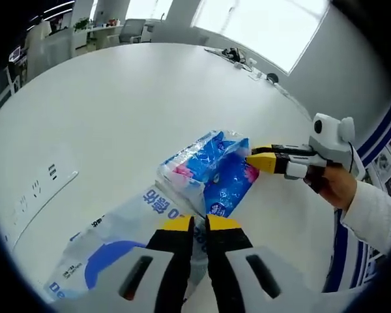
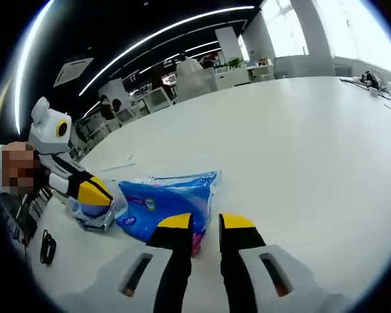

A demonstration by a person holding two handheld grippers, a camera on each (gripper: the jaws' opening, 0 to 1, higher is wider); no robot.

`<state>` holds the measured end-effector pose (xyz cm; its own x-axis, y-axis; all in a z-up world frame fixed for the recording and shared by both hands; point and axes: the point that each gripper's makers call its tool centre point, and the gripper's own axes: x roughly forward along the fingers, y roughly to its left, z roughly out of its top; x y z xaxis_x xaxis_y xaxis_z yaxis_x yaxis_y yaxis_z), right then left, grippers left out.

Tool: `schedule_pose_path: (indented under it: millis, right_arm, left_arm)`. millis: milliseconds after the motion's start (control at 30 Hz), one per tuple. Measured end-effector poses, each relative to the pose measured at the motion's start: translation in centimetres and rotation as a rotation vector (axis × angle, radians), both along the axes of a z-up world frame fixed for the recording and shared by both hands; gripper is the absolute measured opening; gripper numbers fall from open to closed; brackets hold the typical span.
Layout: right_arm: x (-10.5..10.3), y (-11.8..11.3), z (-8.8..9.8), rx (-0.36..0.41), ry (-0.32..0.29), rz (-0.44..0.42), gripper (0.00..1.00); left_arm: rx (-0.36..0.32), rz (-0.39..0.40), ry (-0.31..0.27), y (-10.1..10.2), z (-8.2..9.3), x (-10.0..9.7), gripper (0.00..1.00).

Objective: Arrange the tabletop items into an orderly group along one side of the table until the central work area is clear of visible clutter.

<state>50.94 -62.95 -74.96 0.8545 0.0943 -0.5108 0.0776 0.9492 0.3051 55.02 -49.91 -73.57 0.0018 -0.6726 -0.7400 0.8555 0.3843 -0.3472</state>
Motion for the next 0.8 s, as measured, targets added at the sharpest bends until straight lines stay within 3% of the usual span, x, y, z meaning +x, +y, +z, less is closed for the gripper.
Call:
schedule_pose_path:
  millis: [333,800]
  right_arm:
    - [0.0,-0.4,0.5,-0.003,-0.006,-0.018,0.24]
    - [-0.7,-0.1,2.2,-0.012,-0.025,-0.034,0.31]
  left_arm:
    - [-0.015,0.004,-0.013,-0.1,0.8,0.0,0.24]
    - [-0.023,0.033,-0.037,0.6,2.2,0.5,0.38]
